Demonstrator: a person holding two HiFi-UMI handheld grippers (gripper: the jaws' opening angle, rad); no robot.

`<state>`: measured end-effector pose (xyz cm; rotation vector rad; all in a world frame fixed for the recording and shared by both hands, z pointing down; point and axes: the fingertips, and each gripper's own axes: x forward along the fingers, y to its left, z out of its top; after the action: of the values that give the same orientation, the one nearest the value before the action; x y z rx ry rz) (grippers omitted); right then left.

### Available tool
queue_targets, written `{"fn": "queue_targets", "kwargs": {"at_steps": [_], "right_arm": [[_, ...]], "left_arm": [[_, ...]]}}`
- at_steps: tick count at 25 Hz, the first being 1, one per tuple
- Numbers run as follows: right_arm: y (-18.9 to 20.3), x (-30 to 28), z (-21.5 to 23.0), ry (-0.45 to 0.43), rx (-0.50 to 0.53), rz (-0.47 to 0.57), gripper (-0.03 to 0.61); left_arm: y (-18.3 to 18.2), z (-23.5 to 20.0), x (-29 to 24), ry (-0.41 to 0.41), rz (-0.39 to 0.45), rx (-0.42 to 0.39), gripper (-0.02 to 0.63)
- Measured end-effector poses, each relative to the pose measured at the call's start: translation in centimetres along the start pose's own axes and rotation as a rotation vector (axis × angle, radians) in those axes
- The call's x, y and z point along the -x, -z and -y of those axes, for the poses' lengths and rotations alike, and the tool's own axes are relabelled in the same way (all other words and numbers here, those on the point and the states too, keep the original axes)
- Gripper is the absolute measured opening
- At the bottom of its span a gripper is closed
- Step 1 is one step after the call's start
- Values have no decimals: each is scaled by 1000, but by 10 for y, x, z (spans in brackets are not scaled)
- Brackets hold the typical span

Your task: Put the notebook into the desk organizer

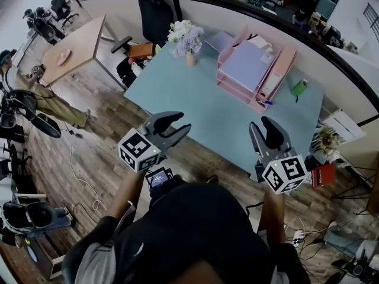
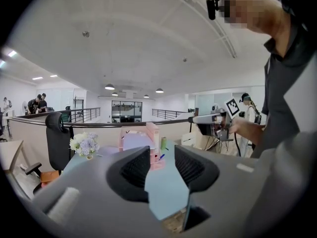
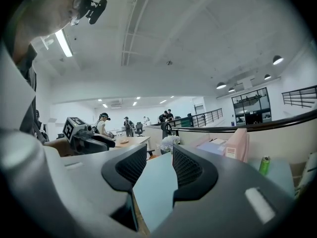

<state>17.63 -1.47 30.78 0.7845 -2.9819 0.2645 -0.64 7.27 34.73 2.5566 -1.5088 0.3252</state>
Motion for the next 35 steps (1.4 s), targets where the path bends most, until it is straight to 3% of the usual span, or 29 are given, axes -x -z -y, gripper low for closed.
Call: {"fn": "queue_targets", "kwargs": {"at_steps": [8,21,35], "right_arm": [[6,-1,15,48,-24,-10,146],[-2,-32,33,248,-53,-14,145],[-7,-75,21,441,-84,-3,145]], "left_arm": [[3,-10,-24,47,-20,1,212],[-9,-68,-80,261,-23,-20,212],[-1,-133,-106,450,-35,-33,212]]}}
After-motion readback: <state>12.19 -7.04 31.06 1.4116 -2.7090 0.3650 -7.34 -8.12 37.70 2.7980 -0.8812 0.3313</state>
